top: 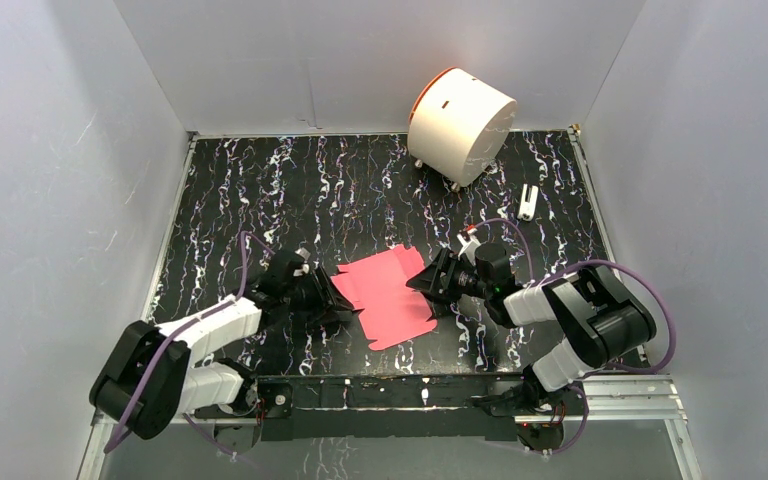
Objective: Fold the paper box
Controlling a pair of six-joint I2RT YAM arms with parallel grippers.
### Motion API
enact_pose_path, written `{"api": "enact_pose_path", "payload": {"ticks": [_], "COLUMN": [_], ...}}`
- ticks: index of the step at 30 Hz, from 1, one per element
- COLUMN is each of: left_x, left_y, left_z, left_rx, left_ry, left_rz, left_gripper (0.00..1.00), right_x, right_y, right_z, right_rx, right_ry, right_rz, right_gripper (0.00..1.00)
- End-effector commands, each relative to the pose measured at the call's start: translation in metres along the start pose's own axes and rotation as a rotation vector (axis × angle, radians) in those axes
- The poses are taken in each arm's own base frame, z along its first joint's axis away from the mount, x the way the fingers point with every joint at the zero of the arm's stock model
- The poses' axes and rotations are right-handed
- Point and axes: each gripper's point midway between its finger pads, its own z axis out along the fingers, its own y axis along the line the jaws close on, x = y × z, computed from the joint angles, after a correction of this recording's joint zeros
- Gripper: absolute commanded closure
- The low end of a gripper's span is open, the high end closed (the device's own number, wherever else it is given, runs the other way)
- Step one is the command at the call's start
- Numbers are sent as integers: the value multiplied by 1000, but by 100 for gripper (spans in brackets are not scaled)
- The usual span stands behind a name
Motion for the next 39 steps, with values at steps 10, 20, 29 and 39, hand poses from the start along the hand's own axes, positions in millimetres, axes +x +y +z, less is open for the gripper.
{"api": "enact_pose_path", "payload": {"ticks": [10, 20, 29, 39], "left_x": [-7, -15, -19, -19], "left_y": [-11, -17, -33, -48], "left_z": [33, 31, 14, -2], "left_rx": [59, 82, 166, 225], "left_ry": [-81, -124, -168, -180], "left_rz": [-104, -116, -143, -138], "left_gripper": [62, 91, 100, 100], "right_x": [0, -3, -12, -15], "right_y": [6, 6, 4, 1], "right_z": [2, 0, -3, -1], "right_rx": [-19, -3, 40, 64], "right_ry": [-5, -20, -60, -76], "right_rz": [3, -10, -22, 32], "right_gripper": [25, 25, 25, 23]}}
